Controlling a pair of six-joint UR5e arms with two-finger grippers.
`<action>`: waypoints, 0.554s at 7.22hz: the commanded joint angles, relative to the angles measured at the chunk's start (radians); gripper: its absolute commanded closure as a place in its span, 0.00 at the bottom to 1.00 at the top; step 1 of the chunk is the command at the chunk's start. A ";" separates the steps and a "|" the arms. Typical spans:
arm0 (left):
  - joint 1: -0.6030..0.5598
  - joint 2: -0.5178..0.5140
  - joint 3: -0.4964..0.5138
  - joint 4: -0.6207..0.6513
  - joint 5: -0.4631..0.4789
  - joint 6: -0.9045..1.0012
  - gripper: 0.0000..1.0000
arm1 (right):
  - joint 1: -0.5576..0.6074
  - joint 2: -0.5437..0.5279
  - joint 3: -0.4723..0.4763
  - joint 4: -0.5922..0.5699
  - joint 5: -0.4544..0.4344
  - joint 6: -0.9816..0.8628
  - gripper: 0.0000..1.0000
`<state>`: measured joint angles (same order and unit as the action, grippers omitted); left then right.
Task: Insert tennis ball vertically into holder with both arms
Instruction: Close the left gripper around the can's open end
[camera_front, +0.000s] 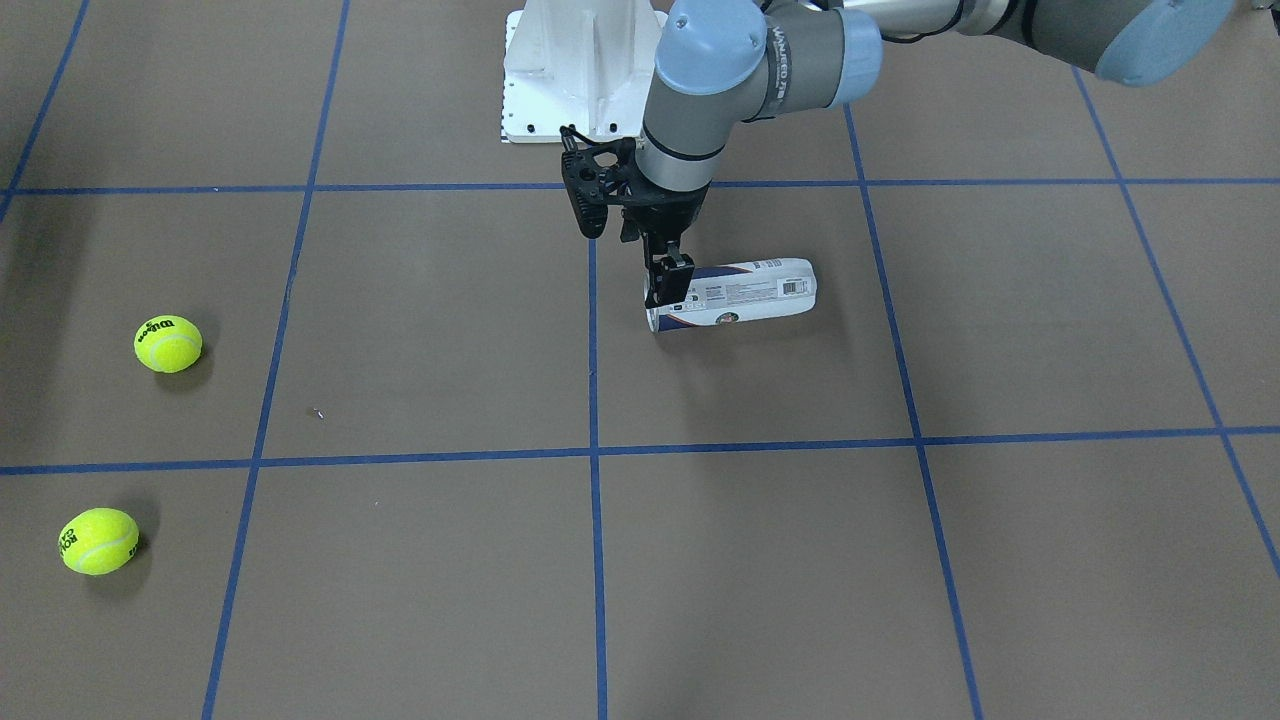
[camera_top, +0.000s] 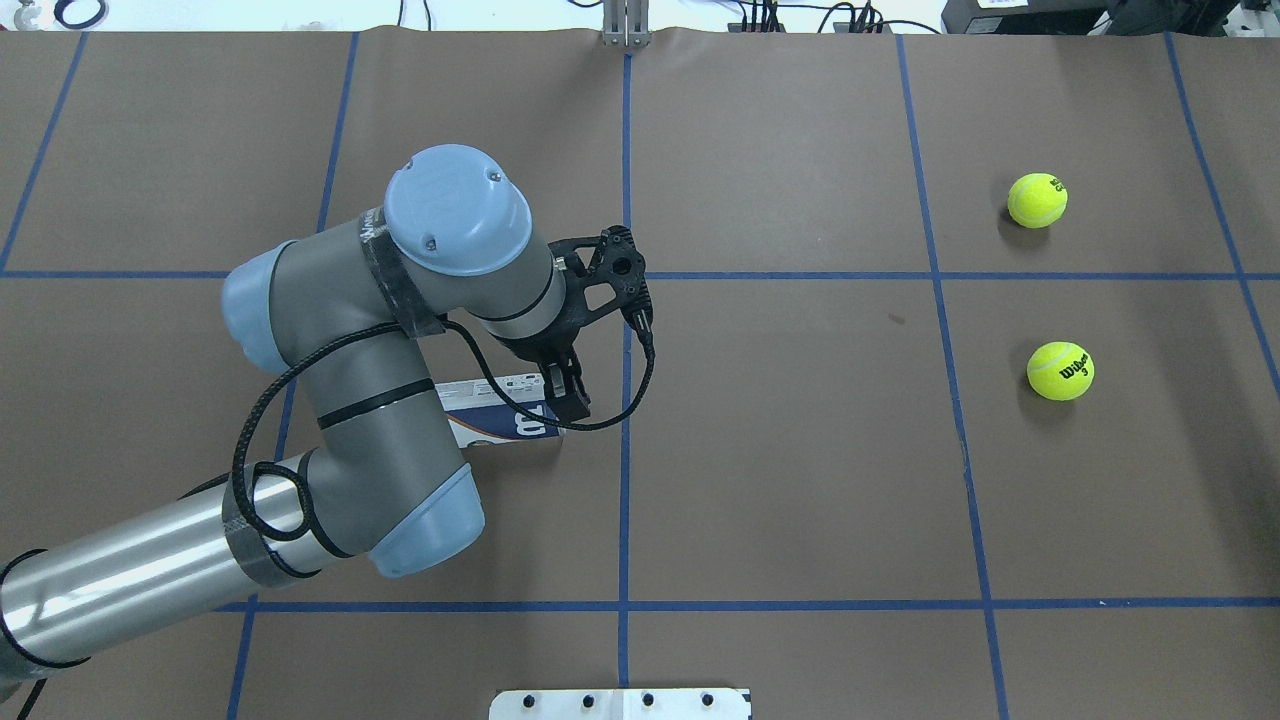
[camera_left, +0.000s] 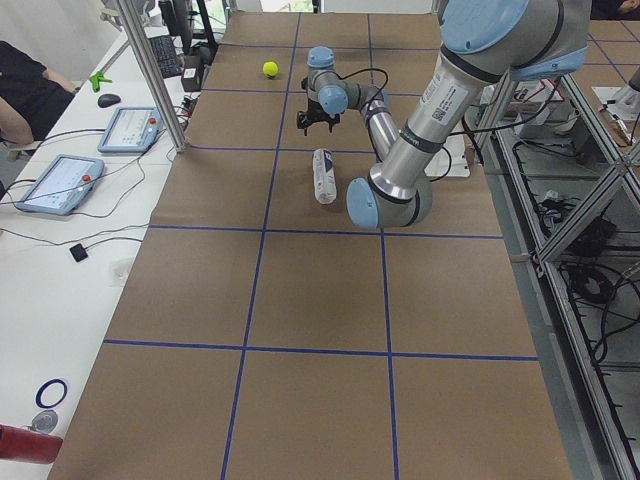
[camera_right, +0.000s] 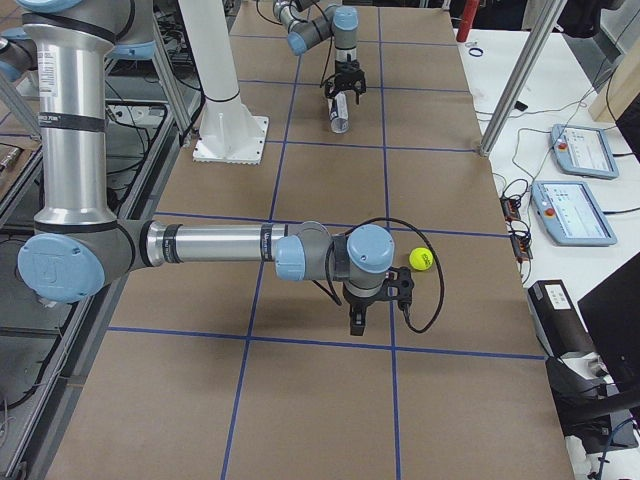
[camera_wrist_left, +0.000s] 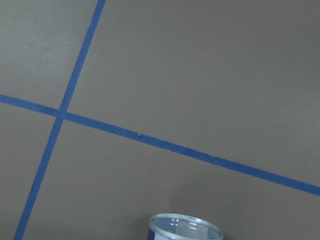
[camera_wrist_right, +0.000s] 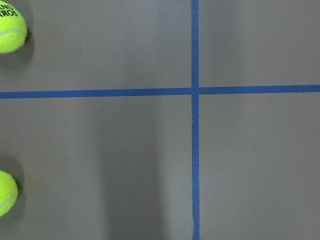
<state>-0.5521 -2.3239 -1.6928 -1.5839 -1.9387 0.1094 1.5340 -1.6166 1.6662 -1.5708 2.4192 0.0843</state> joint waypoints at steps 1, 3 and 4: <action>0.003 -0.008 0.025 -0.001 0.058 0.091 0.01 | 0.000 0.000 0.000 0.000 0.000 0.000 0.01; 0.003 -0.005 0.054 -0.002 0.061 0.122 0.01 | 0.000 0.000 0.000 -0.002 0.001 0.002 0.01; 0.006 0.000 0.064 -0.004 0.061 0.124 0.01 | 0.000 0.000 0.000 0.000 0.000 0.002 0.01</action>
<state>-0.5481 -2.3277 -1.6441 -1.5860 -1.8803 0.2249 1.5340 -1.6168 1.6659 -1.5718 2.4197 0.0853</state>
